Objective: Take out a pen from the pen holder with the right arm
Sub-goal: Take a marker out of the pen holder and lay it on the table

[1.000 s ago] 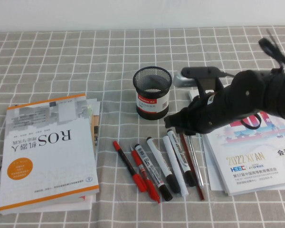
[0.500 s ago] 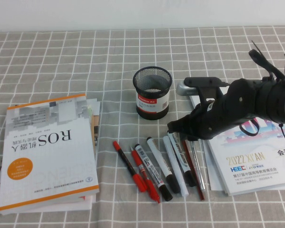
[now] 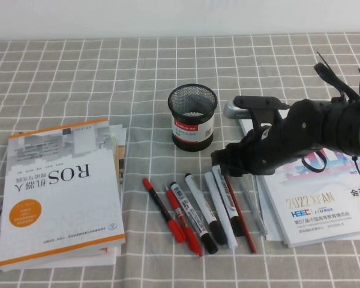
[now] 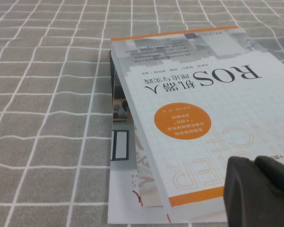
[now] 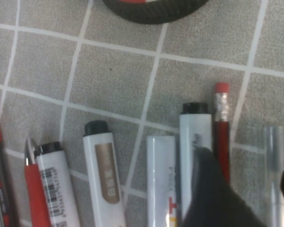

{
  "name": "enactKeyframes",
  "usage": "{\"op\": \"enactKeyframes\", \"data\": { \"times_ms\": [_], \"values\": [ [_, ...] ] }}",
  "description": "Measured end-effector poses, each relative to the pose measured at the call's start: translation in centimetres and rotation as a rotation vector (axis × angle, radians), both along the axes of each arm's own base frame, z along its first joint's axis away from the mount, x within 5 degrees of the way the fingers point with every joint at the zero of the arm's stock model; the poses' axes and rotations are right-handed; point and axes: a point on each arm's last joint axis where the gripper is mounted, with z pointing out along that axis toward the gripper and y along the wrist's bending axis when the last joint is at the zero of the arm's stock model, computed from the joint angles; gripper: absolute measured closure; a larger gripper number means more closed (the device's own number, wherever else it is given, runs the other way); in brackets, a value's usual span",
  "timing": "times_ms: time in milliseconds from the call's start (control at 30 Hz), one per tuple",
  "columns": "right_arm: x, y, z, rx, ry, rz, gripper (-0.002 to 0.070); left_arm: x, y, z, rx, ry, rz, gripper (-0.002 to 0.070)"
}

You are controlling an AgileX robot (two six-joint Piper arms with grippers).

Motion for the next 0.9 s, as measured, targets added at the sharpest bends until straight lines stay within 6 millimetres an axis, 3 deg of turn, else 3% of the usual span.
{"op": "enactKeyframes", "data": {
  "times_ms": [167, 267, 467, 600, 767, 900],
  "values": [
    [-0.3, -0.1, 1.4, 0.005, -0.03, 0.011, 0.0393, 0.0, 0.0, 0.0, 0.0, 0.0, 0.0, 0.0678],
    [-1.5, 0.0, 4.6, 0.012, -0.104, 0.054, 0.0427, 0.0, 0.0, 0.0, 0.0, 0.0, 0.0, 0.0678],
    [-5.9, -0.3, 11.9, 0.051, -0.215, 0.157, 0.0638, 0.0, 0.0, 0.0, 0.0, 0.0, 0.0, 0.0678],
    [-8.7, -2.1, 15.4, 0.036, -0.249, 0.204, 0.0678, 0.0, 0.0, 0.0, 0.0, 0.0, 0.0, 0.0678],
    [-11.9, -4.1, 17.5, 0.025, -0.248, 0.231, 0.0686, 0.0, 0.0, 0.0, 0.0, 0.0, 0.0, 0.0678],
    [-14.5, -6.0, 17.4, 0.026, -0.26, 0.232, 0.0687, 0.0, 0.0, 0.0, 0.0, 0.0, 0.0, 0.0678]
  ]
}}
